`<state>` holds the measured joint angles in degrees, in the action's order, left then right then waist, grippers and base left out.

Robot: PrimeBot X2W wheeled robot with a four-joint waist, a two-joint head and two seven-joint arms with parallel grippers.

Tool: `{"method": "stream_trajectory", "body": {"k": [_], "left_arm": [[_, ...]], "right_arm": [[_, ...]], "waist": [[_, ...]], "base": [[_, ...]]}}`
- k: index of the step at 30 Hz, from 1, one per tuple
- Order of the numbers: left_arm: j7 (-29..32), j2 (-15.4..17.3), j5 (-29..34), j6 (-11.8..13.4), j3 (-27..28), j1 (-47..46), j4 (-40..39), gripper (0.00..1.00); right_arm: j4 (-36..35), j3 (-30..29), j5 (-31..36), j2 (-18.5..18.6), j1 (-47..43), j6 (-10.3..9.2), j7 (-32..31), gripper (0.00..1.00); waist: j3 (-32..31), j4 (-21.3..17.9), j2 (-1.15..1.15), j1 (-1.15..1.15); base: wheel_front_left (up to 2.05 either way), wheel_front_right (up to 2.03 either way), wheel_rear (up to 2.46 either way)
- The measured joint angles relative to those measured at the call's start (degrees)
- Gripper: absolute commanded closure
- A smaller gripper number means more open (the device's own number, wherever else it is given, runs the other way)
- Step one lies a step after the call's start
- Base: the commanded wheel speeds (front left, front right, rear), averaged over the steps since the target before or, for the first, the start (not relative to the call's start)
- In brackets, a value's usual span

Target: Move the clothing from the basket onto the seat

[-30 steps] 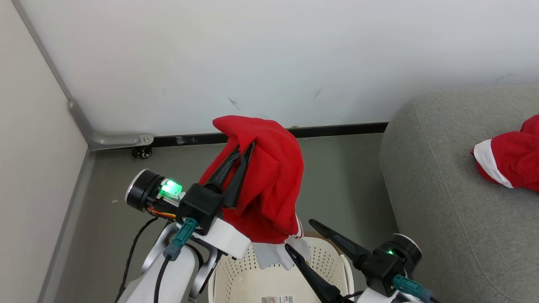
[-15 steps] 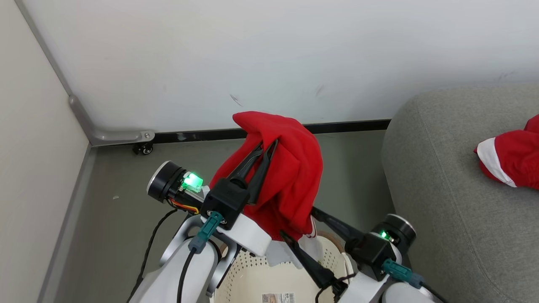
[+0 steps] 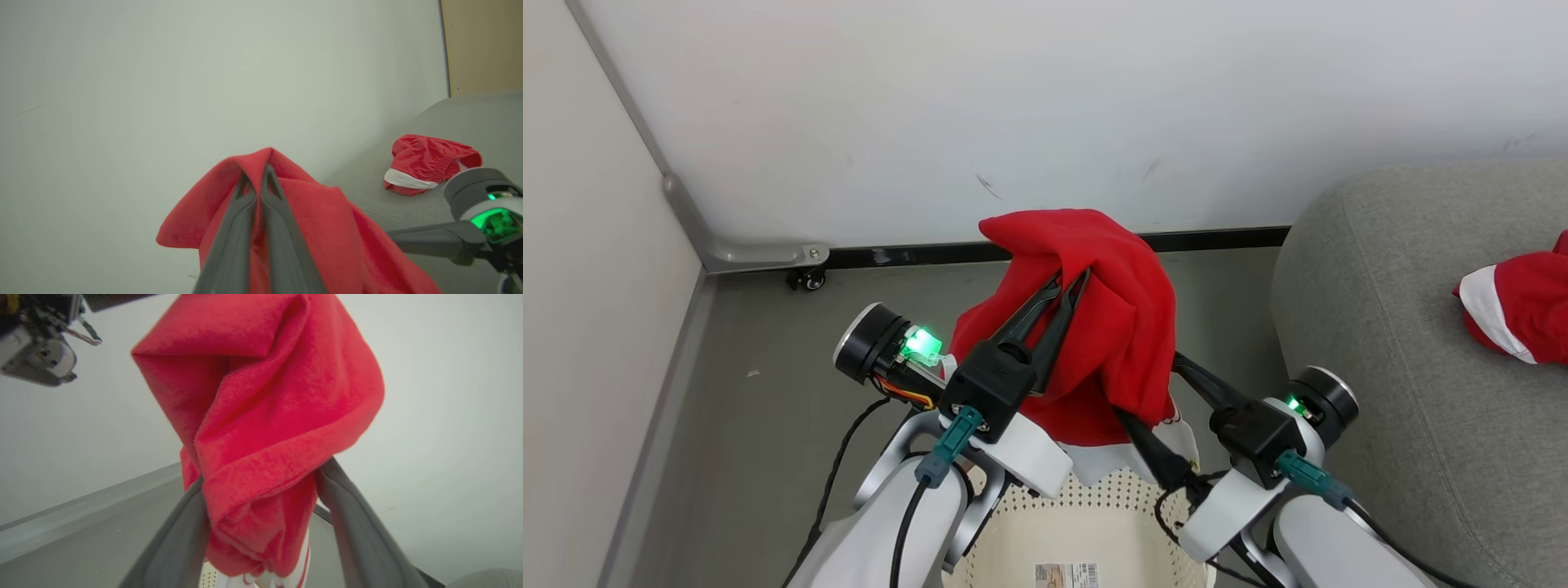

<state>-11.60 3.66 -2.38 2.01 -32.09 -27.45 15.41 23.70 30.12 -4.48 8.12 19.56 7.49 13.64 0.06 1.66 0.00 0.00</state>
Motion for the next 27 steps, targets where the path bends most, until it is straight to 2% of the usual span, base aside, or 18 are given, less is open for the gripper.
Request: {"method": "stream_trajectory", "body": {"k": [1, 4, 5, 17, 22, 23, 26, 27], "left_arm": [[0.00, -0.01, -0.07, 0.00, -0.05, 0.00, 0.04, 1.00], [0.00, -0.10, -0.86, -0.01, -0.19, 0.00, 0.33, 1.00], [0.00, -0.10, -1.04, -0.01, -0.19, 0.00, 0.46, 1.00], [-0.01, -0.16, -3.55, 0.01, 1.66, 0.19, 4.80, 1.00], [-0.05, -0.18, -4.66, -0.02, 2.15, 0.50, 6.13, 1.00], [-0.21, -0.16, -5.03, -0.07, 2.31, 0.62, 6.41, 0.98], [-0.52, 0.02, -6.03, -1.12, 2.49, 1.83, 8.01, 0.68], [-0.52, 0.02, -6.03, -1.12, 2.49, 1.83, 8.01, 0.54]], "right_arm": [[0.48, -0.19, 0.27, -0.27, 0.40, 0.00, 0.02, 0.60], [1.04, -0.34, 1.31, -0.78, 1.06, 0.00, 0.05, 0.85], [1.30, -0.33, 1.44, -0.94, 1.30, 0.00, 0.07, 0.98], [2.10, -2.30, -0.87, -2.45, 1.54, 0.00, 0.48, 1.00], [-0.41, -4.50, -2.98, -2.66, 0.62, 0.00, 0.48, 1.00], [-1.40, -5.36, -3.76, -2.81, 0.22, 0.00, 0.48, 1.00], [-4.97, -9.07, -6.10, -2.97, 0.09, 0.00, 0.49, 1.00], [-4.97, -9.07, -6.10, -2.97, 0.09, 0.00, 0.49, 1.00]], "waist": [[0.04, 0.07, 0.00, 0.00], [0.15, 0.23, 0.00, 0.00], [0.17, 0.25, 0.00, 0.00], [0.44, -0.31, 0.00, 0.00], [0.44, -0.78, 0.00, 0.00], [0.43, -0.91, 0.00, 0.00], [0.35, -1.54, 0.00, 0.00], [0.35, -1.54, 0.00, 0.00]], "base": [[0.00, 0.00, 0.00], [0.00, 0.00, 0.00], [0.00, 0.00, 0.00], [0.00, 0.00, 0.00], [0.00, 0.00, 0.00], [0.00, 0.00, 0.00], [0.00, 0.00, 0.00], [0.00, 0.00, 0.00]]}}
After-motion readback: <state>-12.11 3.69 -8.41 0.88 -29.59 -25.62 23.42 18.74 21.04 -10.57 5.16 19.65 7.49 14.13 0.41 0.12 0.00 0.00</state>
